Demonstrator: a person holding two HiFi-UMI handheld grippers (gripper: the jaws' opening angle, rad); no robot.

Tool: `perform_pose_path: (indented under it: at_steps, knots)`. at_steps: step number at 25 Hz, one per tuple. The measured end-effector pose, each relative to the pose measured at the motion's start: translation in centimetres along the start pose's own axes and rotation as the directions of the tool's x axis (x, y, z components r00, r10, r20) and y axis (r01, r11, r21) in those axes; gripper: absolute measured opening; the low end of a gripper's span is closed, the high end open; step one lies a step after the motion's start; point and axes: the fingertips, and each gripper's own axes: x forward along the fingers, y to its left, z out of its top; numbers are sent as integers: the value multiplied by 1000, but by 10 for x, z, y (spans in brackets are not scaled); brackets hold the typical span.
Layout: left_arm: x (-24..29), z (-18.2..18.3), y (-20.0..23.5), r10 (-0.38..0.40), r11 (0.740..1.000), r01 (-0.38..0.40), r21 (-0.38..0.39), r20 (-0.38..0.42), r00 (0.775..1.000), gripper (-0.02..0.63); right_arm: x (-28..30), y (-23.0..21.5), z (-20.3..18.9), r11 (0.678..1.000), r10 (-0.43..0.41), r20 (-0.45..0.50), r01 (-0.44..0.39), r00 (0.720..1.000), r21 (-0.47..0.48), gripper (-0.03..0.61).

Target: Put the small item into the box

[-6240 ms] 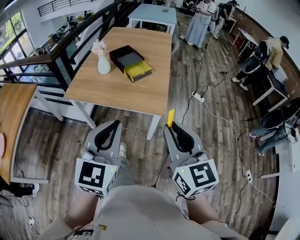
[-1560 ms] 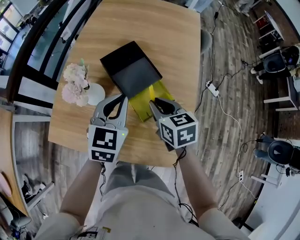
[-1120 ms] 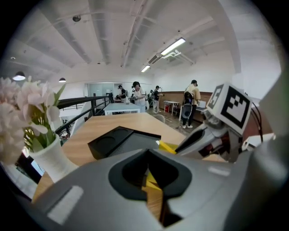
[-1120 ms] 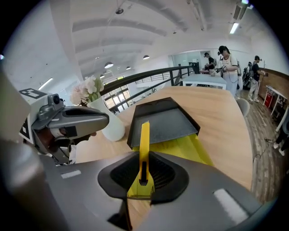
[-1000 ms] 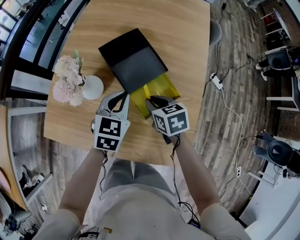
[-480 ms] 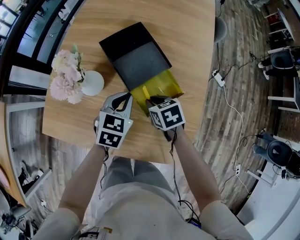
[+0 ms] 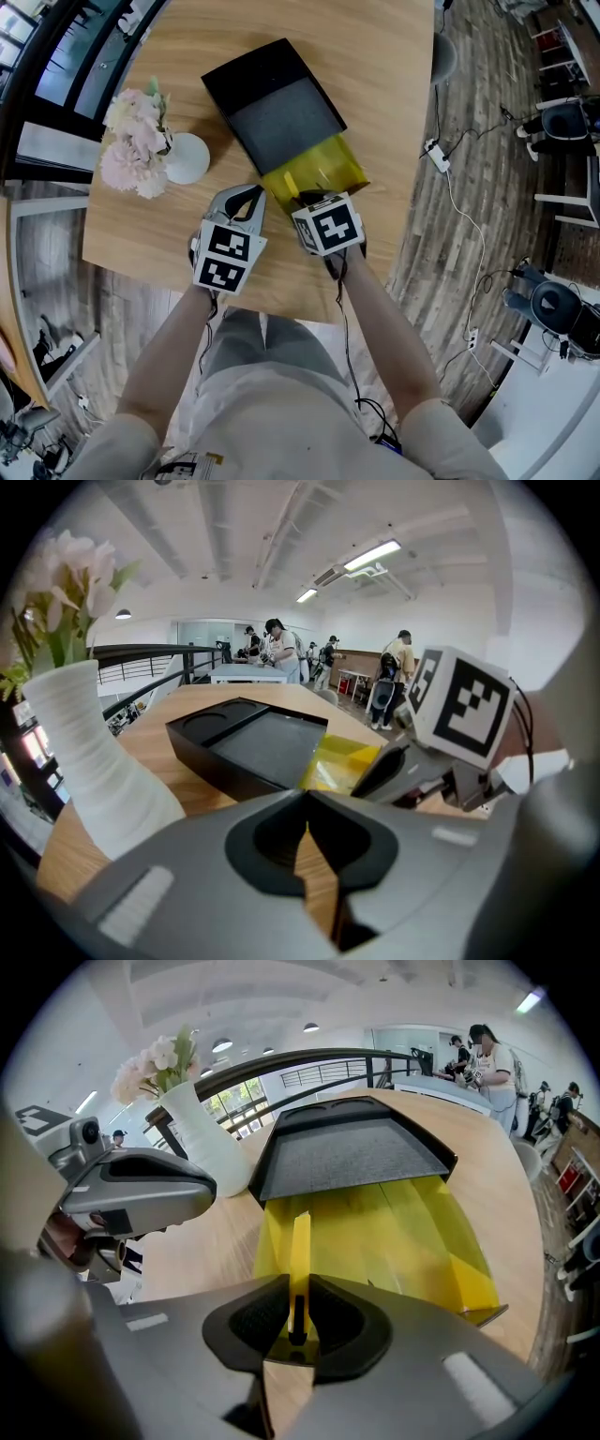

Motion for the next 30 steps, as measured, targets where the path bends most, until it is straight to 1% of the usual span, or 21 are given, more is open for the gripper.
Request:
perform_pose_path:
  at_steps: [9,14,18,22,27,30]
  knots:
    - [-8,1,1,1,1000,-1,-12,0,1000,2,-4,2,0,999,19,27,-20,999,32,78]
    - [-22,12,3,15,1000,-15,-18,25,1000,3,-15,3,4,999,5,67,-7,998,39,77]
    - [-36,22,4,32,999,-31,-10,45,998,2,-36,6,14,999,-6,119,0,993,45,71]
    - [-53,39,1,42,999,-42,0,79,996,2,-66,13,29,999,-18,186,12,982,34,54]
    - [-81,66,-8,44,998,-48,27,137,990,3,-110,22,46,999,-36,273,31,961,21,44]
    - [-97,79,-11,62,997,-68,26,168,984,3,-139,26,51,996,-79,322,91,943,-22,34]
